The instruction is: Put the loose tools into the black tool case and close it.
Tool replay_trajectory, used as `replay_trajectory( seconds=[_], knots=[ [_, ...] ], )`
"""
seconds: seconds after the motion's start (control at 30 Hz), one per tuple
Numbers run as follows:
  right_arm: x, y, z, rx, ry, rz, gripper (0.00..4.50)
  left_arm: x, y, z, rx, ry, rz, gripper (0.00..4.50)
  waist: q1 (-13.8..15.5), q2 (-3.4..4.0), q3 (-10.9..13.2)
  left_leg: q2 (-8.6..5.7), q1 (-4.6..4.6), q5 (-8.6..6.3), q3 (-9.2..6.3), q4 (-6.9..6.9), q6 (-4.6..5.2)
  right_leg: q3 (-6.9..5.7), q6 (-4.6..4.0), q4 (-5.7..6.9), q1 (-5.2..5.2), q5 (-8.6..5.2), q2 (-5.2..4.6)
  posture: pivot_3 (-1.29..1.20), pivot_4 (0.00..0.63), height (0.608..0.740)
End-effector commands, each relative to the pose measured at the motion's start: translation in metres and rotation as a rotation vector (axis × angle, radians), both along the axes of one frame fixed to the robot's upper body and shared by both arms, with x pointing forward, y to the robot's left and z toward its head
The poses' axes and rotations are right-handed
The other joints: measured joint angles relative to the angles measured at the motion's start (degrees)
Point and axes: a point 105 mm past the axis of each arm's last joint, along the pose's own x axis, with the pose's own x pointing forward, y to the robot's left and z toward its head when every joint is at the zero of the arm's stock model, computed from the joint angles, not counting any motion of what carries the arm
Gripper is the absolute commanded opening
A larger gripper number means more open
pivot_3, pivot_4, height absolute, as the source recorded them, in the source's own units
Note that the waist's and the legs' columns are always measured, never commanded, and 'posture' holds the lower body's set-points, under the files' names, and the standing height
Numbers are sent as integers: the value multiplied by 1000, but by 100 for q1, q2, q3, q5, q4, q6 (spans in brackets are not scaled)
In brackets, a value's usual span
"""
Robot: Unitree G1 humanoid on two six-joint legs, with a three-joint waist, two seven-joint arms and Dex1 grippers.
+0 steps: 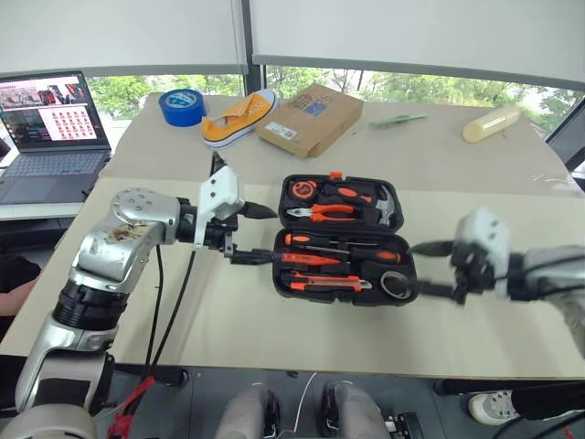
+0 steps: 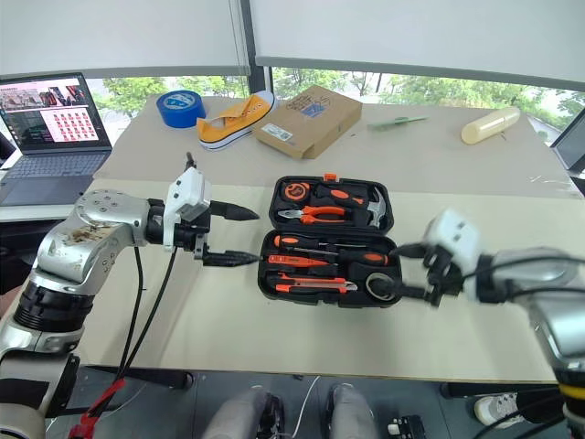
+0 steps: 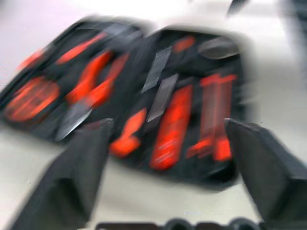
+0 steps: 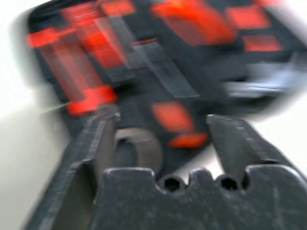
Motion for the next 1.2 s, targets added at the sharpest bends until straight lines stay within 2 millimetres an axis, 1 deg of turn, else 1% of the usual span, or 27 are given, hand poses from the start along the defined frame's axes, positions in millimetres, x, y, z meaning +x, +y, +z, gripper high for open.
replay_trajectory(
  seconds=[0.03, 0.07, 0.1, 0.13, 0.17, 0.2, 0.23, 0.27, 0.33, 0.4, 0.47, 0.6, 0.67, 0.77, 0.9, 1.0, 1.07, 1.2],
  knots=[
    [13, -21, -5, -12, -35, -92, 1893, 13, 16, -8, 33, -39, 95, 2264, -4, 0, 0, 0, -2, 0, 1, -2, 0, 1, 0, -1, -2, 0, -1, 0, 150, 731],
    [16, -24, -9, -17, -32, -106, 1563, 16, 18, -12, 32, -34, 119, 1947, -7, 0, 0, -1, -4, 0, 4, -5, 0, 1, 0, 0, -5, 0, -1, 0, 150, 731],
    [18, -26, -12, -20, -31, -112, 1184, 18, 20, -14, 30, -31, 133, 1524, -8, 0, 0, -2, -6, 0, 5, -5, 0, -1, -1, -1, -7, 1, -1, 0, 150, 731],
    [20, -26, -17, -19, -25, -116, 830, 16, 18, -20, 29, -14, 130, 1169, -11, 0, 0, -2, -9, 0, 6, -5, 0, -2, 0, -1, -10, 1, -1, 0, 150, 731],
    [22, -25, -22, -20, -20, -113, 598, 14, 15, -24, 28, -3, 120, 926, -17, 0, 0, -2, -9, 0, 7, -5, 0, -3, 0, -1, -9, 1, -1, 0, 150, 731],
    [24, -24, -28, -23, -15, -106, 172, 12, 12, -29, 27, 8, 110, 462, -28, 0, 0, -2, -9, 1, 8, -5, 0, -4, 0, 0, -10, 1, -1, 0, 150, 731],
    [26, -21, -33, -31, -10, -96, 0, 11, 9, -32, 21, 20, 106, 149, -35, 1, 0, -1, -7, 1, 10, -5, 0, -4, 1, 0, -9, 1, 0, 0, 150, 731],
    [28, -18, -39, -40, -4, -84, 0, 10, 5, -35, 15, 30, 105, 62, -37, 1, 0, -1, -5, 1, 11, -5, 0, -4, 1, 2, -8, 0, -2, 0, 150, 731],
    [33, -8, -51, -61, 13, -54, 0, 13, -2, -46, 22, 50, 123, 62, -36, 0, 0, 0, -3, 1, 10, -4, 0, -3, 1, 3, -6, 0, -2, 0, 150, 731],
    [40, 1, -56, -73, 11, -39, 0, 14, -12, -52, 12, 79, 125, 62, -39, 1, 0, -1, -3, 1, 11, -2, 0, -2, 1, 5, -6, 0, -2, 0, 150, 731],
    [44, 9, -57, -70, 4, -11, 0, 13, -21, -53, -7, 94, 111, 62, -43, 1, 0, -1, -2, 1, 13, -3, 0, -2, 1, 7, -6, 0, -1, 0, 150, 731],
    [39, 27, -54, -55, 5, 82, 0, 6, -36, -50, -46, 115, 61, 62, -51, 1, 0, 2, -4, 1, 12, -4, -2, -2, 0, 7, -12, 1, 0, 0, 150, 731],
    [33, 34, -53, -49, 4, 133, 0, -2, -40, -52, -49, 142, 25, 62, -53, 1, 0, 2, -4, 1, 12, -4, -2, -3, 0, 8, -12, 1, 0, 0, 150, 731],
    [22, 38, -53, -62, 11, 189, 0, -25, -42, -59, -33, 185, -75, 62, -72, 2, 0, 2, -4, 1, 12, -7, -3, -1, 1, 6, -13, 0, -2, 0, 150, 731],
    [5, 42, -56, -58, 31, 237, 0, -47, -40, -70, 9, 221, -136, 62, -72, 3, 0, 4, -2, -2, 9, -15, -8, -1, 0, -1, -13, -1, -5, 0, 150, 731],
    [-13, 43, -61, -68, 46, 251, 0, -65, -36, -79, 38, 235, -156, 62, -61, 4, 0, 4, -1, -3, 8, -16, -9, 2, 1, -2, -11, -1, -9, 0, 150, 731],
    [-21, 43, -63, -67, 53, 249, 0, -71, -35, -81, 42, 241, -155, 62, -52, 4, 0, 3, 1, -3, 7, -16, -9, 2, 1, -2, -9, -2, -28, 0, 150, 731],
    [-34, 42, -65, -68, 63, 242, 0, -80, -31, -86, 41, 261, -136, 62, -39, 5, 0, 2, 8, -4, 2, -16, -10, 2, 2, -1, -3, -2, -36, 0, 150, 731]
  ],
)
